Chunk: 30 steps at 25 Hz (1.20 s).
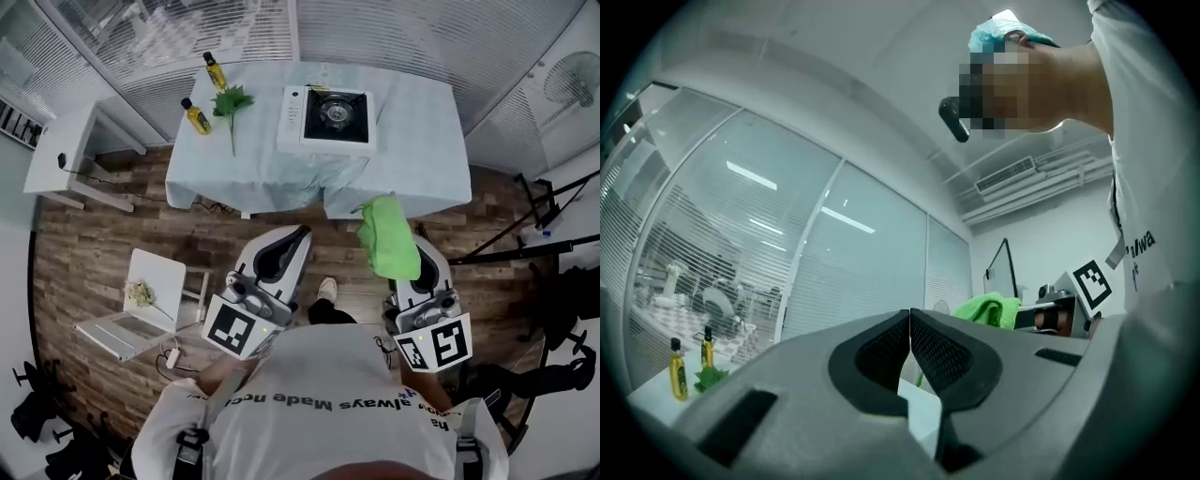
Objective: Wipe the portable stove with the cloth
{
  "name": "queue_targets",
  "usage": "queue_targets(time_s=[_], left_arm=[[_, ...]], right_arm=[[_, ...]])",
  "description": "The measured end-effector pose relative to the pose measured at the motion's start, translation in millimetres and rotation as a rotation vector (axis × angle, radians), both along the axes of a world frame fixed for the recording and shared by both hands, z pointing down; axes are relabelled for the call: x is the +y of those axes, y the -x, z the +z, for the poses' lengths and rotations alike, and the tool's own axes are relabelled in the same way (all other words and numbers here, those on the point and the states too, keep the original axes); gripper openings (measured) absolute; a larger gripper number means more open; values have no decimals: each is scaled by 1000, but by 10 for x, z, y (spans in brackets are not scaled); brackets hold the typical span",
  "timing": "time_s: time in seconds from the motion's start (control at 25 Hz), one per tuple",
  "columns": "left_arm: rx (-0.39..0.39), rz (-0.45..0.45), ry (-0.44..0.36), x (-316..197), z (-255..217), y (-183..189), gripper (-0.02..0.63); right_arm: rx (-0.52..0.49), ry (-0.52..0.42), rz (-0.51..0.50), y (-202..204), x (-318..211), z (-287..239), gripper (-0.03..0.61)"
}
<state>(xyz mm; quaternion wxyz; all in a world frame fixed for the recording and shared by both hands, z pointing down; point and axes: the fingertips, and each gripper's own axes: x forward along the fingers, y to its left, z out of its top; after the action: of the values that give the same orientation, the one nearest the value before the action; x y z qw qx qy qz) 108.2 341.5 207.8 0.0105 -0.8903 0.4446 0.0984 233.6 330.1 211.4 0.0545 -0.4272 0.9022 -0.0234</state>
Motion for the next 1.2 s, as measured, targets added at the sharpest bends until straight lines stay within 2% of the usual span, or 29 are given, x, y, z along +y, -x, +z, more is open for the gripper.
queue_targets(time_s=[0.2, 0.56, 0.84, 1.2], left_arm=[[-10, -25, 2, -576, 50, -125, 12], [-3, -87, 36, -1223, 193, 30, 12], [5, -83, 33, -1819, 279, 341, 12], [-5, -58, 13, -2750, 176, 946, 12]], right_arm=[[5, -4, -12, -161, -599, 22, 23], [11, 12, -66, -18, -1321, 102, 23], [22, 4, -69, 305, -1921, 157, 23], [35, -23, -57, 914, -2848, -3, 23]])
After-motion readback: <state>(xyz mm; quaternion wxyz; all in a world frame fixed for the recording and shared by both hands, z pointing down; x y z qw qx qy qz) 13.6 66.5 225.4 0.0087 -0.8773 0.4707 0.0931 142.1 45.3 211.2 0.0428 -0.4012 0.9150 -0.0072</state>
